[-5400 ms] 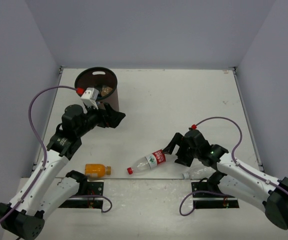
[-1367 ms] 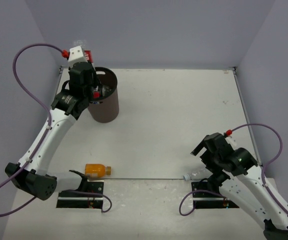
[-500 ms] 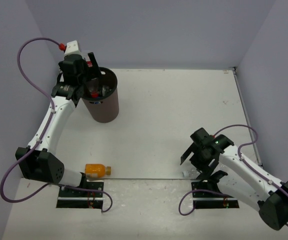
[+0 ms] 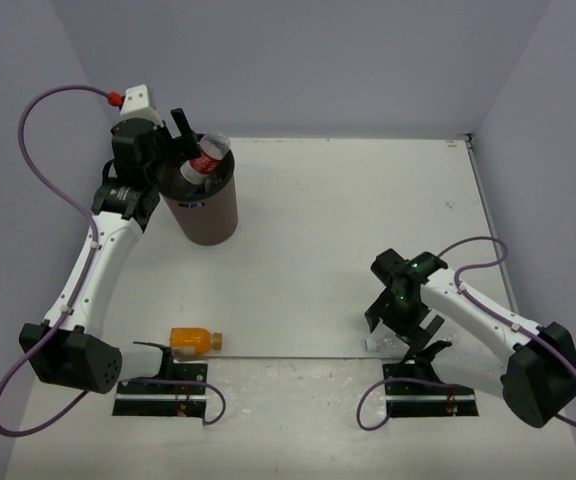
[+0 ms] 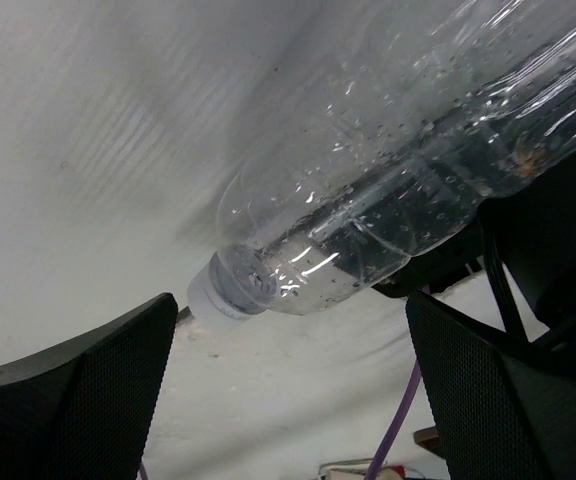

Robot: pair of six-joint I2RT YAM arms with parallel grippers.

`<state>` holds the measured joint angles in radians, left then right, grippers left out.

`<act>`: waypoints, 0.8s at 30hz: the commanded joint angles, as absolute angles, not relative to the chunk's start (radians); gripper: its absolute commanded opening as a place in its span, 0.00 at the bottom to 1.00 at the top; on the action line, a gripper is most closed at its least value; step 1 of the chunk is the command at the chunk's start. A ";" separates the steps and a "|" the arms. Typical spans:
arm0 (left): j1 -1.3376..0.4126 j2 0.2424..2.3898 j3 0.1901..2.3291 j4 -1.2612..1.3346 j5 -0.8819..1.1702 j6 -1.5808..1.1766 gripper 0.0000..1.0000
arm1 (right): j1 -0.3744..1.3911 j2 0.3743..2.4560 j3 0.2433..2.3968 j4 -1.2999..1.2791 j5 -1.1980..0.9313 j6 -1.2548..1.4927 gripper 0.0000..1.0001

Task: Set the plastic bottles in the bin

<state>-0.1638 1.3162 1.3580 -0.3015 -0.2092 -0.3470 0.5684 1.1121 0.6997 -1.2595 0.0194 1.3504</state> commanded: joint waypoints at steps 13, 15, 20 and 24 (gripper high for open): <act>-0.158 1.094 1.214 -0.127 -0.234 -0.313 1.00 | 0.569 1.247 0.779 -1.328 0.236 1.480 0.99; -0.158 1.061 1.188 -0.103 -0.250 -0.306 1.00 | 0.570 1.272 0.788 -1.324 0.248 1.487 0.99; -0.158 1.077 1.216 -0.140 -0.372 -0.299 1.00 | 0.571 1.316 0.704 -1.182 0.140 1.454 0.98; -0.156 1.096 1.223 -0.144 -0.379 -0.301 1.00 | 0.601 1.365 0.684 -1.149 0.105 1.447 0.95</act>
